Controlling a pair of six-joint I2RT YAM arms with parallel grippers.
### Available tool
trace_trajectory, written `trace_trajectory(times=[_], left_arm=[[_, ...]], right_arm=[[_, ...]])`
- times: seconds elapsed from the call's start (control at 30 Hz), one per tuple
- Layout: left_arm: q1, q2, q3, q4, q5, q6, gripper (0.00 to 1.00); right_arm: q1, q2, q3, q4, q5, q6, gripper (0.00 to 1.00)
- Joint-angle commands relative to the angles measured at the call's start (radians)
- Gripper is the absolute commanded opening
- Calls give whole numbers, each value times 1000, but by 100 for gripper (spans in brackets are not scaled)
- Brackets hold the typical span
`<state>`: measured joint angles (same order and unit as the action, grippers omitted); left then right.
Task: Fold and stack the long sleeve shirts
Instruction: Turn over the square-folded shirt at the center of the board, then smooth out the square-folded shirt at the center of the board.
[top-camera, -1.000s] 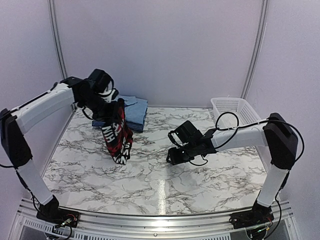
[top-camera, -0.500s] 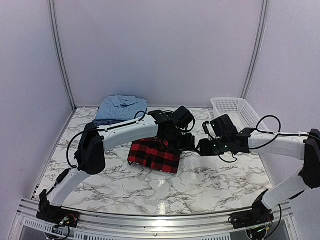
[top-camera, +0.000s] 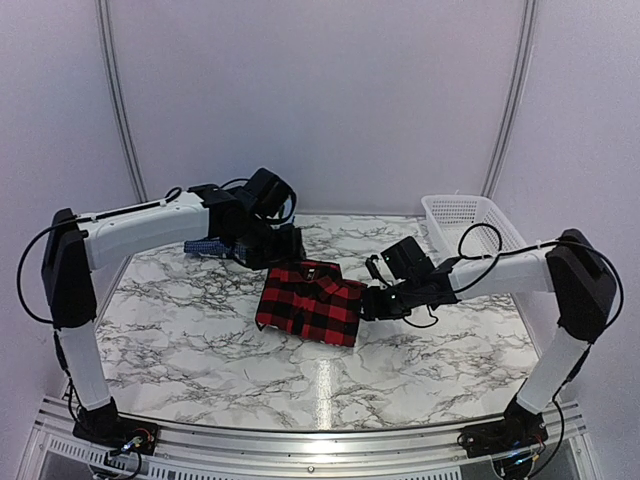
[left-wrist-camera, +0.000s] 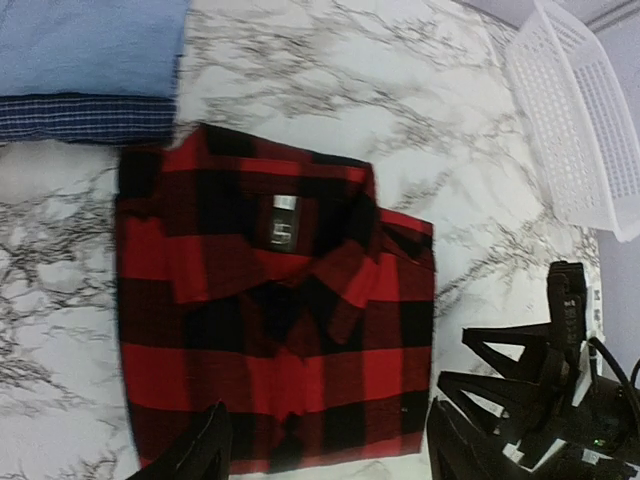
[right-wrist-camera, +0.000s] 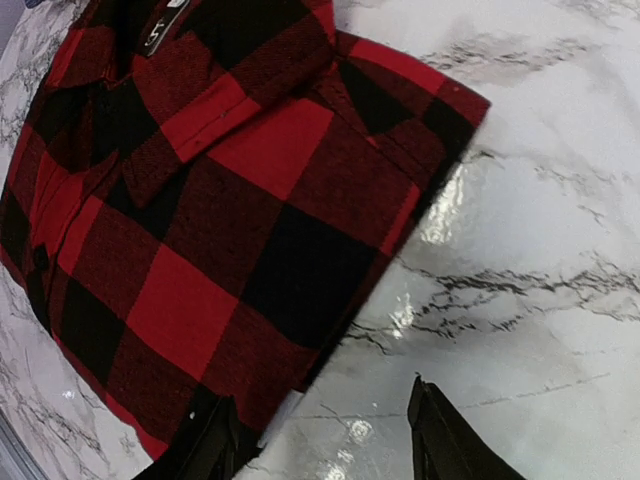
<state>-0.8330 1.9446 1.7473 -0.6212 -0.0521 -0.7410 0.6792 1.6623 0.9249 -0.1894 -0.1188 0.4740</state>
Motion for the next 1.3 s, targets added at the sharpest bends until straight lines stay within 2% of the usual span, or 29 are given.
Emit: trace_trajectory(times=[0.0,0.1,0.17,0.33,0.57,0.67,0.77,0.87,0.97,1.13,1.27], left_arm=[[88,-105,-240,74,-8,68,68],[150,-159,-367,139,42,106,68],[189,-176,-434,210,147,133,69],[210,-124,-479,328,280,204,74],[211,-10,-456,397,302,209,74],[211,15,-455,397,259,206,74],[210,14,-467,396,208,203,74],[209,20,-474,397,204,200,73],[203,36,-462,397,212,195,67],[185,51,-433,397,206,179,33],[177,26,-430,395,189,175,12]], right_arm=[[27,89,104,58,20,36,55],[29,147,137,62,49,60,55],[33,178,161,42,78,74,54],[34,203,166,29,114,92,52],[56,266,219,-3,159,97,50],[65,295,244,-24,181,94,49],[74,314,263,-41,193,91,44],[77,322,273,-56,203,89,33],[79,316,278,-67,211,85,23],[96,307,330,-106,210,67,2],[121,299,393,-149,205,49,0]])
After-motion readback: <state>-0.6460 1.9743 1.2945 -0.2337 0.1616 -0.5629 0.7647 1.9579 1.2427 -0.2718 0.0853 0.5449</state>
